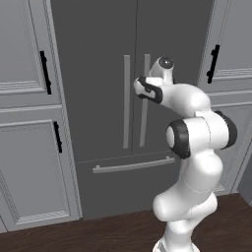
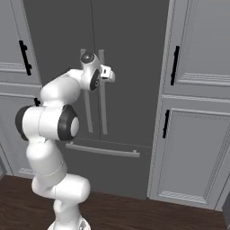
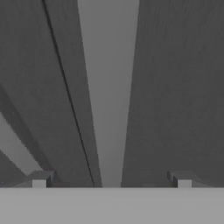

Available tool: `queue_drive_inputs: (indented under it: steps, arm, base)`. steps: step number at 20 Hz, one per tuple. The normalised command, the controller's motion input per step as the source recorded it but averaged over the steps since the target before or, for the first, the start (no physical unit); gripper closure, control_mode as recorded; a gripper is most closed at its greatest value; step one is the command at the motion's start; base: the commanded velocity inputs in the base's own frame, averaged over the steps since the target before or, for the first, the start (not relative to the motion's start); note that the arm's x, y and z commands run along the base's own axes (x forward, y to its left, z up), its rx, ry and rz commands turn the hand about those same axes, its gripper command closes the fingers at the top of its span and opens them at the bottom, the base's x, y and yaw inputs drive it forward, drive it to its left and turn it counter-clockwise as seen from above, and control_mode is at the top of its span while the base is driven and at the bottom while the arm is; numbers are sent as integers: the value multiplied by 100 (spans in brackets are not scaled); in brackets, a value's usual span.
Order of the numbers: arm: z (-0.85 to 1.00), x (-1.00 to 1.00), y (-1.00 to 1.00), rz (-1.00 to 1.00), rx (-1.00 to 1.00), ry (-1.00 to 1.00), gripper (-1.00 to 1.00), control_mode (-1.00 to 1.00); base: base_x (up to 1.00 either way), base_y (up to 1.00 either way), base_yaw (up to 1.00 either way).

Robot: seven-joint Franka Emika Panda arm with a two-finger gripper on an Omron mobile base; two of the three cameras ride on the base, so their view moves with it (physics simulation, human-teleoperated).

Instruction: Take the strawberry from the fridge and place it on top of the pancake, located on the dining counter.

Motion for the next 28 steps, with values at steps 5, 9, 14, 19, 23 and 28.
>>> queue_drive_inputs:
  steps: [5, 9, 14, 19, 23, 28]
  arm:
    - [-24, 66, -2, 0, 0, 0, -100, -100]
    - [-16, 73, 0, 0, 0, 0, -100, -100]
    - [-21, 62, 0, 0, 0, -1, -100, -100]
    - [-55, 36, 0, 0, 0, -24, -100, -100]
    - [-45, -10, 0, 0, 0, -50, -100, -100]
    - [-22, -81, 0, 0, 0, -77, -100, -100]
  base:
    - [0, 0, 0]
    - [0, 0, 0]
    - [0, 0, 0]
    - [0, 0, 0]
    - [0, 0, 0]
    - [0, 0, 0]
